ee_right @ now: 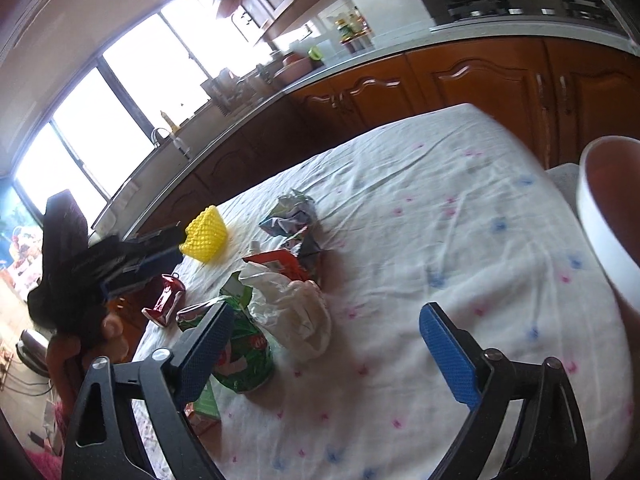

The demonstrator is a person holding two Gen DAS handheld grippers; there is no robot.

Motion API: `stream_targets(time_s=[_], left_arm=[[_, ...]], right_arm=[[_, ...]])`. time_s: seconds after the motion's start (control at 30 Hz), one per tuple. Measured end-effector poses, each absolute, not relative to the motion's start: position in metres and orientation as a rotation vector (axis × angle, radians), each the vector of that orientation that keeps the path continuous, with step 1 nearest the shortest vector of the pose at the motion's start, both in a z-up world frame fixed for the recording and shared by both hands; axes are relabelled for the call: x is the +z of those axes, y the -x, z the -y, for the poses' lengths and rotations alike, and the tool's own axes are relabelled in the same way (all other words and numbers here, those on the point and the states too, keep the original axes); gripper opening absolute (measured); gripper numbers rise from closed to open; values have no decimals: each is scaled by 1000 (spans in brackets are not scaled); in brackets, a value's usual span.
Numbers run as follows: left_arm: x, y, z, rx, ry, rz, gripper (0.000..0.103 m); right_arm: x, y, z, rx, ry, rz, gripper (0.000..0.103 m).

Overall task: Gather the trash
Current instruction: 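Grasp the crumpled foil wrapper with the left tool while the right grasps the tissue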

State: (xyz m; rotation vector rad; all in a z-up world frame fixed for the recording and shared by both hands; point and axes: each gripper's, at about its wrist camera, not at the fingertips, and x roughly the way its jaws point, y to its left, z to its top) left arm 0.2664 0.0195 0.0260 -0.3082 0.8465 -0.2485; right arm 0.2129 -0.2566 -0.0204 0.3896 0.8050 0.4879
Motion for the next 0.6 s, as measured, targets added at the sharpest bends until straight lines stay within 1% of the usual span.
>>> stream_targets(time_s=[0.07,0.13,0.3,0.43,0.47,0.5,0.53,0.57,0.6], left_arm=[[22,-282,-16,-261,295,-871,66],[18,-295,-12,-281,288,-896,66],[-4,-329,7,-321,240,-979,66],[-19,-343,19,-328,216,-1025,66],[-22,-346,23,-330,207,-1036,64],[-24,-347,26,-332,195,-1039,52],[-25,-349,27,-335,187,-1043,51],[-27,-349,29,-337,177,-1048,48],[-27,-349,31,-342,169,-1042,41]], right_arm=[[-23,-220,252,508,-395,-822,82],[-25,-227,246,530,-396,-838,80],[-36,-244,231,575,-391,-891,79],[-51,-255,222,599,-392,-951,71],[-55,-256,220,601,-388,-965,67],[-57,-257,218,601,-387,-972,64],[-60,-258,217,602,-393,-978,58],[-61,-258,218,609,-405,-980,49],[-62,-258,218,620,-414,-980,44]])
